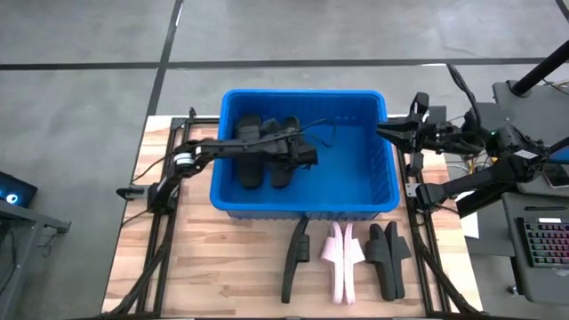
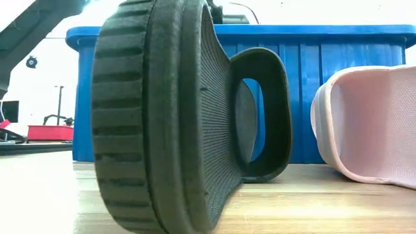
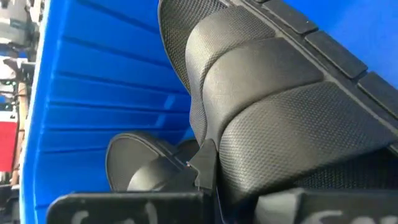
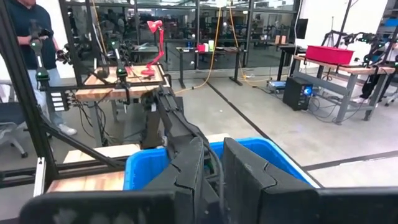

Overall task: Pick and place slides into bin
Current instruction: Put the black slide into the blue bin

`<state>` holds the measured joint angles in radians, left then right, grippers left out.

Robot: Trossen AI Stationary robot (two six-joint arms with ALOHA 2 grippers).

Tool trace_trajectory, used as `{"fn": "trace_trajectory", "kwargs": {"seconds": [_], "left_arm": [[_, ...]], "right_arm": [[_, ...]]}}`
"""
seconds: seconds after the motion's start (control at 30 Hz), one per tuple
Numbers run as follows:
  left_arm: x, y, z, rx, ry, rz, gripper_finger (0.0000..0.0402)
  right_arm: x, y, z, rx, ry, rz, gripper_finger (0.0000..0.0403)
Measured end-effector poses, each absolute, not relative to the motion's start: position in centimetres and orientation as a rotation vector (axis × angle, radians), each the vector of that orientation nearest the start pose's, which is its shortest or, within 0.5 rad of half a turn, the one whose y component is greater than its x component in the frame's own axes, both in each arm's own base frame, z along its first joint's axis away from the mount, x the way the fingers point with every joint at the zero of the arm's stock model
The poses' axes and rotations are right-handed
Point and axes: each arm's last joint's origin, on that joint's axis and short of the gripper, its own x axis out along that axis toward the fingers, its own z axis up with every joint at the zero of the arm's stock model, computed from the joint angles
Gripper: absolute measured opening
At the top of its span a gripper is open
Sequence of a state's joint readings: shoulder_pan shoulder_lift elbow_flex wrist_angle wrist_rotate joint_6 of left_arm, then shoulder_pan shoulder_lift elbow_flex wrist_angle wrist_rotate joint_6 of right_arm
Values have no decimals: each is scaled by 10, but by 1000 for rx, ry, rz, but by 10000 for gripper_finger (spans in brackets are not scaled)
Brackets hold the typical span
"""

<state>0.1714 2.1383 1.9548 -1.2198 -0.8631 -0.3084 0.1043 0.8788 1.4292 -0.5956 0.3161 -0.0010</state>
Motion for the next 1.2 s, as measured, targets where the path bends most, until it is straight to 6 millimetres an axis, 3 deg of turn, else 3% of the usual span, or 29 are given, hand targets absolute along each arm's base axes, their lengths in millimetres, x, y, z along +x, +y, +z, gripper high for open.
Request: {"fn": "trace_trajectory", "kwargs": {"seconds": [0.23,0.7,0.93,1.2], "left_arm": [[410,110,241,255,1279,1069,1],[404,133,240,256,1348,1036,9],[404,147,240,204,1306,1056,73],[400,164,237,87,1350,930,173]], "right_arm": [[124,4,482,-9,43,-211,54],[118,3,488,3,10,-211,54],[118,3,489,5,6,-211,54],[118,3,489,3,6,-211,54]]}}
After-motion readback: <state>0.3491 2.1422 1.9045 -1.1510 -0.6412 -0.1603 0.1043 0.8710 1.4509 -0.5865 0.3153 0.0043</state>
